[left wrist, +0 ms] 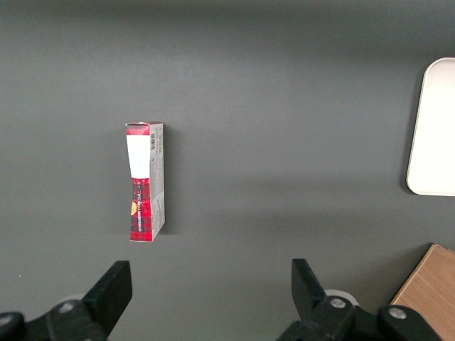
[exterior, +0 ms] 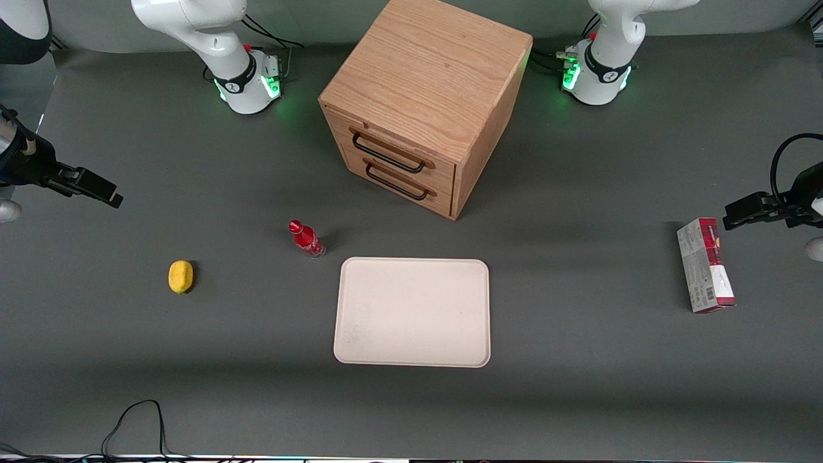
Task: Place coke bottle on tray
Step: 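Move the open right gripper down toward the red Coca-Cola bottle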
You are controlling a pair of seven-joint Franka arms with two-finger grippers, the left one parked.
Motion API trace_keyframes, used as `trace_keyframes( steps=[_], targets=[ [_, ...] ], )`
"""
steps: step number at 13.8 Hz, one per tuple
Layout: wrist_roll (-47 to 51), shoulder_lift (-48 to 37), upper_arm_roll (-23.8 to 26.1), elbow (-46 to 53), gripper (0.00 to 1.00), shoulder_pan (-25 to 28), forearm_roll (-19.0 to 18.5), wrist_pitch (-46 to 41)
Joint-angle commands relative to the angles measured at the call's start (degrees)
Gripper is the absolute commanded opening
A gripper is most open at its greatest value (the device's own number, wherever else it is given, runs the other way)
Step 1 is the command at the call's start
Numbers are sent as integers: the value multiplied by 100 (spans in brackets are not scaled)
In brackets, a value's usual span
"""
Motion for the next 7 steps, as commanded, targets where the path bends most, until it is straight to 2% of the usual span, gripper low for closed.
trace_keyframes(
  steps=[1, 3, 7],
  targets=[
    [-156, 15, 7, -16, 100, 36, 128, -98],
    [-173, 24, 103, -26, 100, 62, 137, -107],
    [-68, 243, 928, 0, 100, 45, 119, 356]
  ],
)
